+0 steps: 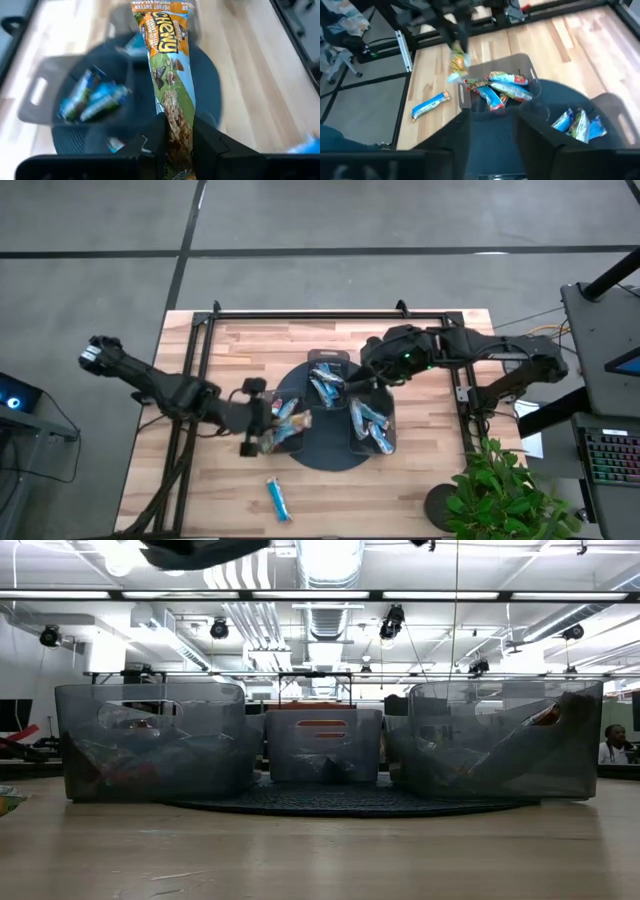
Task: Pick and place Granola Bars by type
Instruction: Put the yellow granola bar into the bottom right black bin
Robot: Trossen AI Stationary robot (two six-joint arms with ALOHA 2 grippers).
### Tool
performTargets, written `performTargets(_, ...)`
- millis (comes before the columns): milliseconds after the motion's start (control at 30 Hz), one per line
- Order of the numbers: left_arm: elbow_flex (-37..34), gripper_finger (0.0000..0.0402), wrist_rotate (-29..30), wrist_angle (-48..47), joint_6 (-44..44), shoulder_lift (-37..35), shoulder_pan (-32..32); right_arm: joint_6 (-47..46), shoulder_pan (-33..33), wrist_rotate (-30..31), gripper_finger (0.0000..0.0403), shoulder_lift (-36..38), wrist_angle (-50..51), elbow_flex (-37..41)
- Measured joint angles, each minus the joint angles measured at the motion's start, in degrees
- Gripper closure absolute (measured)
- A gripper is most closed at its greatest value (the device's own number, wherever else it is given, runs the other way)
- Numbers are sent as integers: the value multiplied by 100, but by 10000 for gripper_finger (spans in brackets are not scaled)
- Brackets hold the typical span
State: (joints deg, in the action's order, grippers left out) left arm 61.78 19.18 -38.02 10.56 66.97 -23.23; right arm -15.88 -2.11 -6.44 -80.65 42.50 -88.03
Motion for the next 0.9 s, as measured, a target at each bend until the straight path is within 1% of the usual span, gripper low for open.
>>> performTargets(100, 0, 349, -76, 389, -176, 89, 395, 200, 7, 14, 321, 134, 191, -175)
performTargets(200, 0, 349, -339, 717, -221, 234, 740, 320, 4, 24, 363, 326, 233, -259)
performTargets(267, 0, 349, -535, 1028, -359, 366, 926, 343, 4, 33, 385, 492, 240, -260)
performTargets(300, 0, 349, -584, 1175, -441, 442, 990, 352, 4, 44, 389, 584, 248, -260)
performTargets(433, -2, 349, -756, 1905, -632, 765, 1260, 316, 4, 94, 391, 912, 318, -260)
performTargets(567, 55, 349, -1046, 2828, -651, 1147, 1555, 267, 1, 361, 390, 1179, 451, -260)
performTargets(767, 205, 349, -1666, 4255, -595, 1965, 1820, 264, 2, 516, 390, 1389, 495, -258)
performTargets(900, 502, 349, -1904, 4626, -571, 2598, 1830, 260, 2, 516, 390, 1406, 560, -256)
